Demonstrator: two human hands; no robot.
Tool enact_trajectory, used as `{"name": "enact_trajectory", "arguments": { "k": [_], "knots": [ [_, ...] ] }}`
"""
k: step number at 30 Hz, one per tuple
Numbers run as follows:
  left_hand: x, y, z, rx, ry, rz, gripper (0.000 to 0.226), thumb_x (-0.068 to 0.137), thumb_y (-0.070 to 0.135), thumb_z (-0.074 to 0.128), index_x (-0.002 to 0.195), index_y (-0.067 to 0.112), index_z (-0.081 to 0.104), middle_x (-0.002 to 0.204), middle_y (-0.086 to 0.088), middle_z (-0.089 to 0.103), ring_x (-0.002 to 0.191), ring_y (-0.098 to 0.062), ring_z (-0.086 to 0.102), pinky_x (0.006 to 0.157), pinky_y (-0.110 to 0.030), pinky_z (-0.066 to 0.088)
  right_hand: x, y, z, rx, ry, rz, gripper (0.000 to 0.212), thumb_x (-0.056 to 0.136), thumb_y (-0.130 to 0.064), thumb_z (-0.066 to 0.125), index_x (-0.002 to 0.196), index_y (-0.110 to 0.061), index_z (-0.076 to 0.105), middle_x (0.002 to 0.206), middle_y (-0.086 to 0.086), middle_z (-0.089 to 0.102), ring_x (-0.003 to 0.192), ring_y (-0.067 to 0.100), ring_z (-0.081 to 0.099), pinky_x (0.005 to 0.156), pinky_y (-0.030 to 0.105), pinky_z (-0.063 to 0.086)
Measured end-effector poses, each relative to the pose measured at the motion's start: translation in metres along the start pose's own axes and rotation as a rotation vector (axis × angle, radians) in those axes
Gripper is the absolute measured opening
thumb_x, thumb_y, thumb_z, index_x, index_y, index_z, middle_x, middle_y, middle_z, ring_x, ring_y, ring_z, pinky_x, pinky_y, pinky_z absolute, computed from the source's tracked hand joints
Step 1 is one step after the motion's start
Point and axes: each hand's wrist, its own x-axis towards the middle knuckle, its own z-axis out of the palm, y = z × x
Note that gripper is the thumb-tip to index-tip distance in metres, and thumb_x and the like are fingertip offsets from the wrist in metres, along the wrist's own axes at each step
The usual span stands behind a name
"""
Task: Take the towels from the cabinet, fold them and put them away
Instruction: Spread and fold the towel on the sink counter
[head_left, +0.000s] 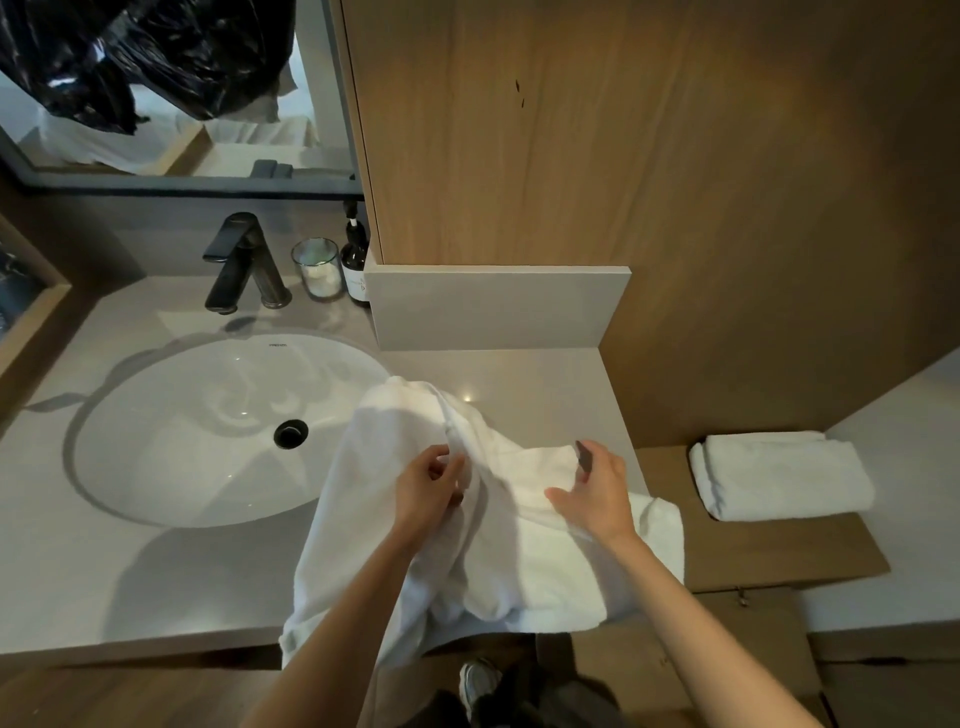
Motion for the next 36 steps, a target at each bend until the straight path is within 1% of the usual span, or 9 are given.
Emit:
{"name": "enact_trajectory", "arguments": {
  "k": [3, 6, 9, 12, 17, 20, 24, 28, 36],
  "knots": [
    [0.000, 0.002, -0.001, 0.020, 0.009, -0.015, 0.019, 0.096, 0.032, 0.055, 0.084, 0.019, 0.063, 0.059, 0.003, 0.065, 0.048, -0.001, 0.058, 0.055, -0.012, 0.043, 0.011, 0.009, 0.002, 0.068, 0.008, 0.158, 0.087, 0.062, -0.024, 0.090, 0.136, -0.012, 0.046, 0.130, 0.007, 0.044, 0.109, 0.025, 0.057, 0.101, 0.037, 0.048],
    [0.001, 0.004, -0.003, -0.014, -0.011, -0.053, 0.030, 0.095, 0.032, 0.056, 0.071, 0.015, 0.055, 0.057, 0.000, 0.062, 0.052, -0.009, 0.059, 0.062, -0.021, 0.045, 0.016, 0.010, 0.006, 0.188, 0.012, 0.208, 0.066, 0.051, -0.018, 0.092, 0.111, -0.019, 0.064, 0.101, 0.003, 0.062, 0.087, 0.023, 0.064, 0.086, 0.044, 0.056],
    [0.002, 0.011, -0.011, -0.164, 0.018, -0.134, 0.036, 0.093, 0.035, 0.060, 0.067, 0.014, 0.046, 0.056, 0.001, 0.049, 0.053, -0.010, 0.049, 0.055, -0.020, 0.043, 0.020, 0.010, 0.003, 0.312, -0.035, 0.263, 0.050, 0.053, -0.011, 0.092, 0.091, -0.024, 0.062, 0.087, -0.002, 0.054, 0.080, 0.022, 0.057, 0.083, 0.047, 0.057],
    [-0.003, 0.016, -0.024, -0.464, 0.065, -0.244, 0.032, 0.090, 0.034, 0.064, 0.070, 0.016, 0.047, 0.054, 0.004, 0.048, 0.050, -0.009, 0.048, 0.050, -0.020, 0.043, 0.020, 0.009, 0.000, 0.334, -0.096, 0.254, 0.041, 0.066, -0.015, 0.087, 0.091, -0.020, 0.055, 0.089, 0.001, 0.050, 0.073, 0.020, 0.052, 0.069, 0.040, 0.053],
    [-0.017, 0.033, -0.050, -0.578, 0.067, -0.121, 0.011, 0.093, 0.029, 0.062, 0.103, 0.029, 0.064, 0.096, 0.000, 0.067, 0.094, -0.019, 0.063, 0.085, -0.038, 0.052, 0.013, 0.004, -0.004, 0.410, -0.051, 0.263, 0.018, 0.085, -0.017, 0.073, 0.087, -0.011, 0.056, 0.068, 0.005, 0.050, 0.058, 0.019, 0.045, 0.054, 0.030, 0.042],
    [-0.026, 0.053, -0.063, -0.477, 0.066, 0.047, 0.013, 0.088, 0.032, 0.066, 0.095, 0.021, 0.064, 0.081, 0.006, 0.063, 0.081, -0.013, 0.059, 0.076, -0.032, 0.047, 0.004, -0.013, -0.016, 0.287, 0.054, 0.145, 0.023, 0.088, -0.026, 0.069, 0.076, -0.009, 0.057, 0.066, 0.003, 0.055, 0.068, 0.022, 0.051, 0.065, 0.035, 0.045],
    [-0.037, 0.072, -0.059, -0.260, 0.124, 0.209, 0.020, 0.089, 0.021, 0.067, 0.083, 0.011, 0.051, 0.076, 0.004, 0.055, 0.068, -0.014, 0.052, 0.066, -0.028, 0.041, -0.025, -0.068, -0.046, 0.170, 0.175, -0.101, 0.028, 0.088, -0.030, 0.067, 0.075, -0.006, 0.060, 0.067, 0.001, 0.058, 0.063, 0.013, 0.051, 0.062, 0.026, 0.041],
    [-0.058, 0.086, -0.044, -0.122, 0.196, 0.306, 0.016, 0.084, 0.017, 0.071, 0.083, 0.009, 0.056, 0.079, -0.002, 0.063, 0.068, -0.016, 0.055, 0.065, -0.023, 0.042, -0.062, -0.113, -0.060, 0.181, 0.261, -0.277, 0.022, 0.087, -0.026, 0.068, 0.071, -0.016, 0.057, 0.061, -0.007, 0.053, 0.058, 0.007, 0.050, 0.055, 0.012, 0.037],
    [-0.112, 0.092, -0.018, -0.158, 0.147, 0.411, 0.009, 0.088, 0.016, 0.067, 0.091, 0.024, 0.066, 0.084, 0.015, 0.068, 0.080, -0.007, 0.065, 0.071, -0.022, 0.052, -0.124, -0.131, -0.040, 0.221, 0.271, -0.359, 0.009, 0.086, -0.030, 0.070, 0.084, -0.022, 0.070, 0.070, -0.013, 0.066, 0.069, 0.001, 0.061, 0.058, 0.010, 0.044]
  ]
}}
